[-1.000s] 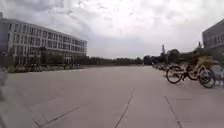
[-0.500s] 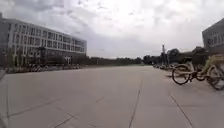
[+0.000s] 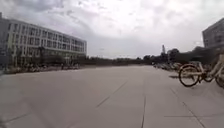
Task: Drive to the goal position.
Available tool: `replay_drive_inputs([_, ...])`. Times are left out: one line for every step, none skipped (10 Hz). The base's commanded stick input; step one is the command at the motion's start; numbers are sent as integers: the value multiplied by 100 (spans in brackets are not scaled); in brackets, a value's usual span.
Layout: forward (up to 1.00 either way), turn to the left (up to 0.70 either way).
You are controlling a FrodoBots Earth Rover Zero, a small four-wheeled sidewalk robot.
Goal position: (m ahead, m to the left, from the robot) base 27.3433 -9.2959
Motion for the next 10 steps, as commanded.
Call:
replay_drive_inputs([70, 0])
replay_drive_inputs([70, -2])
replay_drive_inputs([70, -2])
replay_drive_inputs([70, -2])
replay_drive_inputs([70, -2])
replay_drive_inputs([70, -2])
replay_drive_inputs([70, -2])
replay_drive_inputs([70, -2])
replay_drive_inputs([70, -2])
replay_drive_inputs([70, -2])
